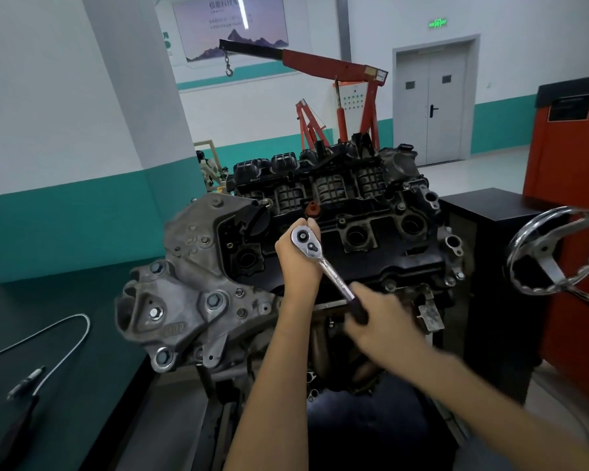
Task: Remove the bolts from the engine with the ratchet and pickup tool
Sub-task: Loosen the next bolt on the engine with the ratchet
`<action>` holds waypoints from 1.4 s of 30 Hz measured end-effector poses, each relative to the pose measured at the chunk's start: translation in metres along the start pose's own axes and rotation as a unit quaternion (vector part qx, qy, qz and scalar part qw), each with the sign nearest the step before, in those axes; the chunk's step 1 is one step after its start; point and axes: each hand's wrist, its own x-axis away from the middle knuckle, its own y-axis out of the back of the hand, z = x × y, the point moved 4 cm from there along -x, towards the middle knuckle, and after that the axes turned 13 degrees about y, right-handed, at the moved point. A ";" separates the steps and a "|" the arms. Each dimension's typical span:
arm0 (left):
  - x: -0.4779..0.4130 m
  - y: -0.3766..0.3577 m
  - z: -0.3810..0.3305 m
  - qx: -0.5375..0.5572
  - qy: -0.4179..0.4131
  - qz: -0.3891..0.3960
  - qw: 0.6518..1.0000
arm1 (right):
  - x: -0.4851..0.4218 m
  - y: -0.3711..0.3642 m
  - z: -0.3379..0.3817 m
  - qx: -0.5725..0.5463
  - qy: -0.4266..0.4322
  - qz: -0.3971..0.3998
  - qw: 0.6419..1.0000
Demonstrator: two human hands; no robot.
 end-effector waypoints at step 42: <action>-0.003 0.003 0.001 -0.046 -0.023 0.071 0.996 | -0.037 0.059 -0.016 0.258 0.078 0.077 0.960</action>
